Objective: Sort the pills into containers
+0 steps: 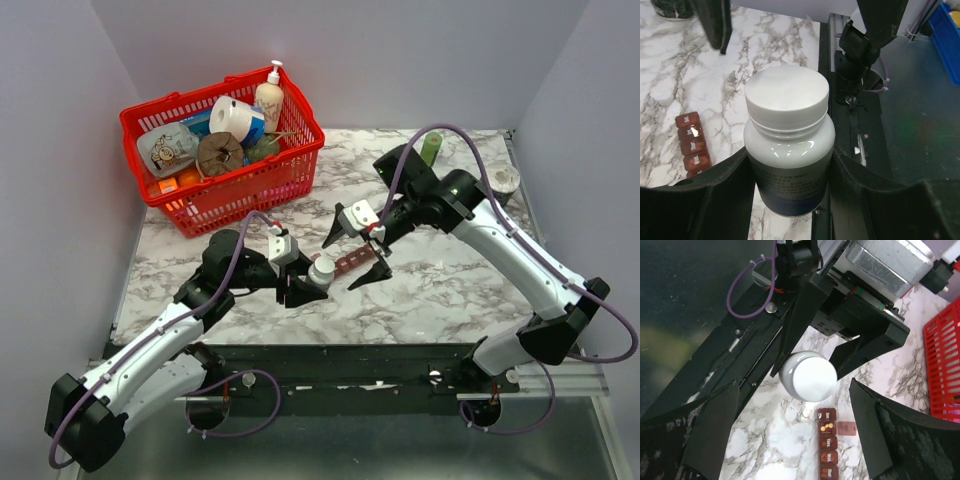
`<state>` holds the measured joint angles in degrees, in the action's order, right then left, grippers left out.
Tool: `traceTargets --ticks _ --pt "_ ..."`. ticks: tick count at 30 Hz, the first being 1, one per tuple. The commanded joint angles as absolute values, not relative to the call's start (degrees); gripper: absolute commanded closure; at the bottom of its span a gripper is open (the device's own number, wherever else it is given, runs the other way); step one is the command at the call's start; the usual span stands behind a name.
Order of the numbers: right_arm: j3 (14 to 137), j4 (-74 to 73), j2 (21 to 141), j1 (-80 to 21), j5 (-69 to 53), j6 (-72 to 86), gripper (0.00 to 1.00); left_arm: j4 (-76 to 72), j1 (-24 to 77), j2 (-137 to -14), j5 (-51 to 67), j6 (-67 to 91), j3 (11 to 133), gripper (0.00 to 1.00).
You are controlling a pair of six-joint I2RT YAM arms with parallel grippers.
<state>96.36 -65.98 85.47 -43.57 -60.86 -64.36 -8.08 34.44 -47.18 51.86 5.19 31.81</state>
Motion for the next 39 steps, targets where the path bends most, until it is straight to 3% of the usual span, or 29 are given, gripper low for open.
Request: traceTargets --ticks 1,11,16,19,23,28,33,36,39 --pt "99.7 -71.6 89.5 -44.1 -66.4 -70.4 0.04 -11.4 34.0 -49.0 58.9 5.9 34.4 1.0" --pt "101.2 -73.6 93.7 -45.8 -66.4 -65.8 0.28 -7.3 34.0 -52.3 58.9 2.2 36.7 1.0" --pt "102.0 -73.9 94.8 -46.1 -65.7 -63.8 0.54 -5.5 34.0 -51.8 55.8 0.5 37.4 1.0" --pt "99.5 -69.4 93.8 -46.3 -63.6 -58.5 0.61 -6.8 34.0 -50.1 49.1 1.5 37.4 1.0" --pt "92.7 -54.8 90.9 -46.4 -55.2 -36.8 0.62 -15.7 34.5 -45.5 36.4 6.5 36.0 1.0" --pt "86.6 -40.1 90.7 -46.3 -38.5 -15.2 0.66 -20.9 37.5 -42.8 9.6 7.1 34.8 1.0" --pt "82.8 -35.0 91.2 -46.3 -39.2 -4.1 0.65 -25.4 40.2 -46.3 4.6 6.2 34.1 1.0" --pt "85.0 -35.6 91.1 -46.1 -42.8 -4.8 0.51 -25.6 40.2 -46.3 7.3 5.1 32.3 1.0" --pt "88.5 -38.2 90.4 -44.7 -47.0 -8.3 0.27 -21.5 39.9 -44.7 13.3 2.5 31.2 1.0"
